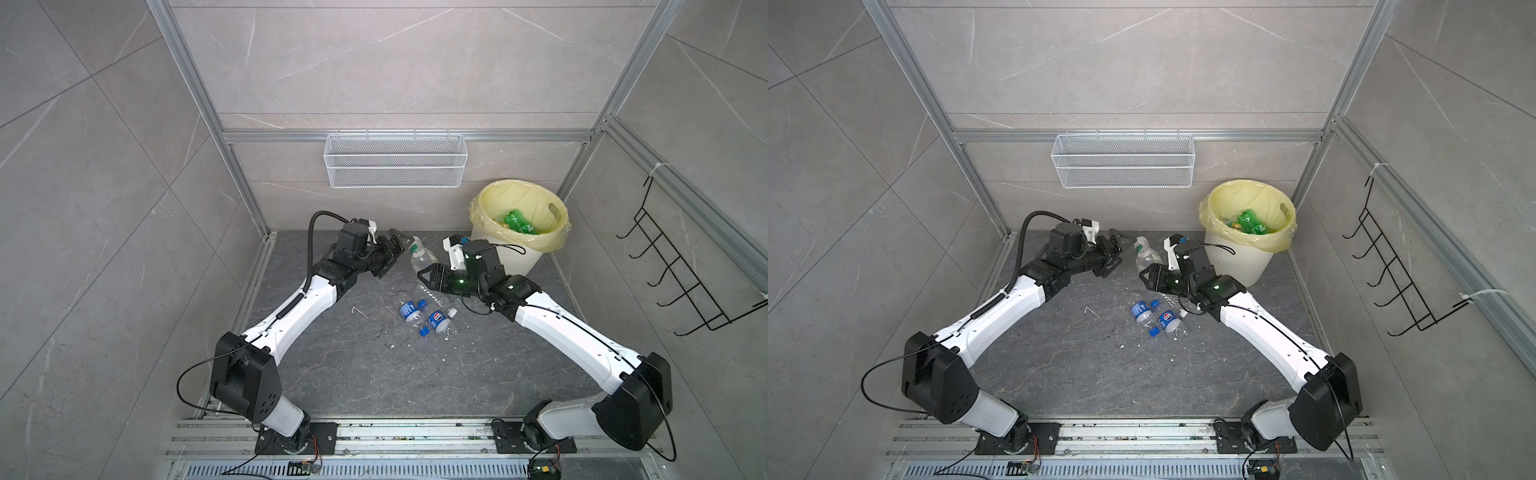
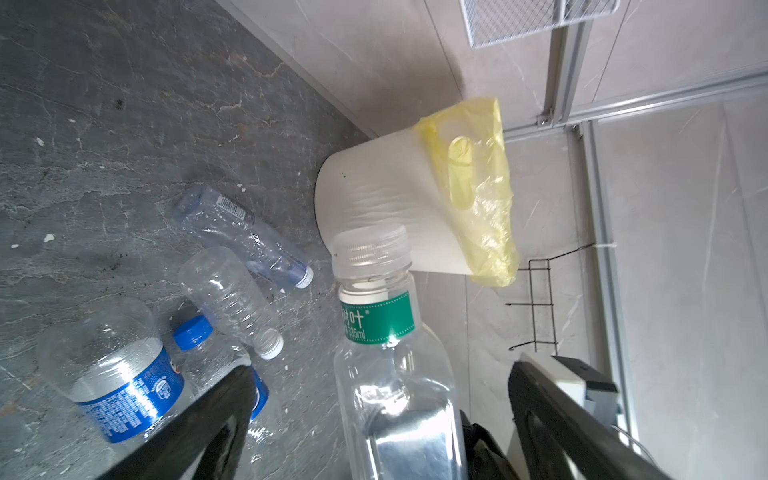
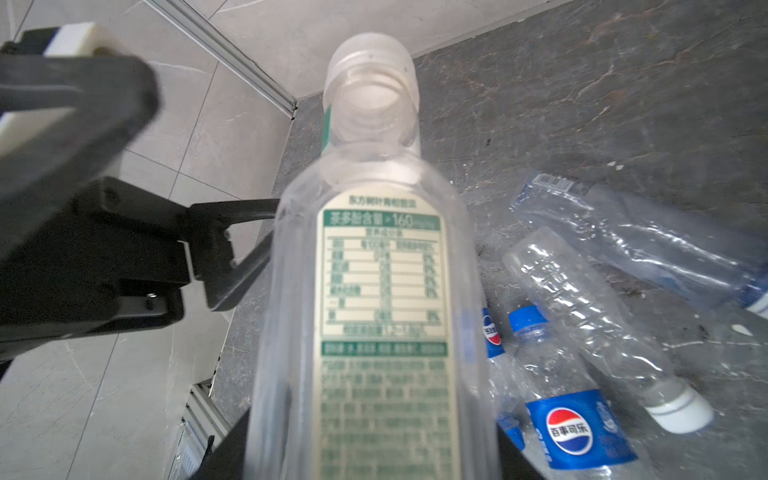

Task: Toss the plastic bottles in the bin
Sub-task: 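Open the left gripper while the right carries the bottle toward the bin, then lower the green-labelled bottle into the bin and open the right gripper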

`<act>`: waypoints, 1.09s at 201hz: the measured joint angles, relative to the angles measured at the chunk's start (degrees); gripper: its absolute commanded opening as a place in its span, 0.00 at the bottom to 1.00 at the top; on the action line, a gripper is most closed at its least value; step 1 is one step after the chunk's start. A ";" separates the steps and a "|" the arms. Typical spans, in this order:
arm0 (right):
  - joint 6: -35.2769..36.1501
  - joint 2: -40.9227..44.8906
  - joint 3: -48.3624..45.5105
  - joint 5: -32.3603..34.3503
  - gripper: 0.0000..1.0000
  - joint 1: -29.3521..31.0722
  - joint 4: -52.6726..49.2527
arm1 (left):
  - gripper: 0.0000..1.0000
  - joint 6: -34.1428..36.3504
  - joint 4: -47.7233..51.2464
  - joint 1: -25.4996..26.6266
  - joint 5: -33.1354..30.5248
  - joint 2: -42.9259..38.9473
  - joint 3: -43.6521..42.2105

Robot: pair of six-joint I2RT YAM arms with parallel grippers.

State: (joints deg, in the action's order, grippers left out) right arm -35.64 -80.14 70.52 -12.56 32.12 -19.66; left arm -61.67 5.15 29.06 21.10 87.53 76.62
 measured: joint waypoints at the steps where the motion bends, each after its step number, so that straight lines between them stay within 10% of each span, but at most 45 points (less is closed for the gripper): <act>1: 0.07 0.00 0.00 0.02 0.42 -0.04 -0.11 | 1.00 0.07 0.00 -0.02 0.02 -0.07 0.00; 78: 5.31 0.55 8.39 2.91 0.41 -9.03 -8.09 | 1.00 11.19 1.57 1.55 0.50 -3.15 0.42; 219: 10.03 -2.99 27.52 9.11 0.40 -17.22 -15.65 | 1.00 50.62 15.67 22.95 -12.22 6.14 22.03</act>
State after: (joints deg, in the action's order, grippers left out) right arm -25.61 -83.13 98.04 -3.44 14.90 -35.31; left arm -11.05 20.82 52.01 8.88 93.67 98.65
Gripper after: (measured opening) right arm 0.603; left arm 0.997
